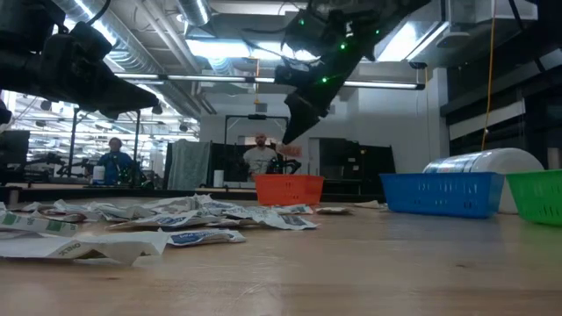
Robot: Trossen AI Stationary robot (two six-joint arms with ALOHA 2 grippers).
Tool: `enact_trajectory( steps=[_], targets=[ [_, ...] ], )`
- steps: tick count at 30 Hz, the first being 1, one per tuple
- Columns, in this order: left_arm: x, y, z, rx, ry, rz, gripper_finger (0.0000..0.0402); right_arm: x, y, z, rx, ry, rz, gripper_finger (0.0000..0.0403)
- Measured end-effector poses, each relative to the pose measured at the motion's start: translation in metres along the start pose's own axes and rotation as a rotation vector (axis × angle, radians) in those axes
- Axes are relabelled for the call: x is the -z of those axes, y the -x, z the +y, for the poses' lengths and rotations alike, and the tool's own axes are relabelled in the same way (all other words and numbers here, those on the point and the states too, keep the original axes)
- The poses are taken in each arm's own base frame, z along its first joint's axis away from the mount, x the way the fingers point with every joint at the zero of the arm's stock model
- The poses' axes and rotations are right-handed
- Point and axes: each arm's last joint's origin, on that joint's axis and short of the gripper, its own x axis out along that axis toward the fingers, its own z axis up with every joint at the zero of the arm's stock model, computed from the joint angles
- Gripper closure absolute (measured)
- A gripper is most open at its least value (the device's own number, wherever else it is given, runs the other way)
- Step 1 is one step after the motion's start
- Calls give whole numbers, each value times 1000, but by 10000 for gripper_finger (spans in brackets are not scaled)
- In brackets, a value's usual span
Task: Pick & Place First Aid Supplies
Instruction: Put the gray towelette pack into the orange basket
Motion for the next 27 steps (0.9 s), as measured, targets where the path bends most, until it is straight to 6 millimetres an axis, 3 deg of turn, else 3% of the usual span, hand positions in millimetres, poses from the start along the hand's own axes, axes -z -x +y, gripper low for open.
enact_trajectory(
  steps=[7, 12, 22, 27],
  targets=[
    [0, 0, 0, 0, 0, 0, 311, 7, -7, -31, 45, -66, 17, 399],
    [0, 0, 0, 0, 0, 0, 309, 10, -9, -42, 66, -102, 20, 399],
    [0, 0, 0, 0, 0, 0, 309, 9, -10, -44, 73, -114, 4, 396],
    [0, 0, 0, 0, 0, 0, 311, 9, -9, -44, 74, -126, 4, 368]
  ],
)
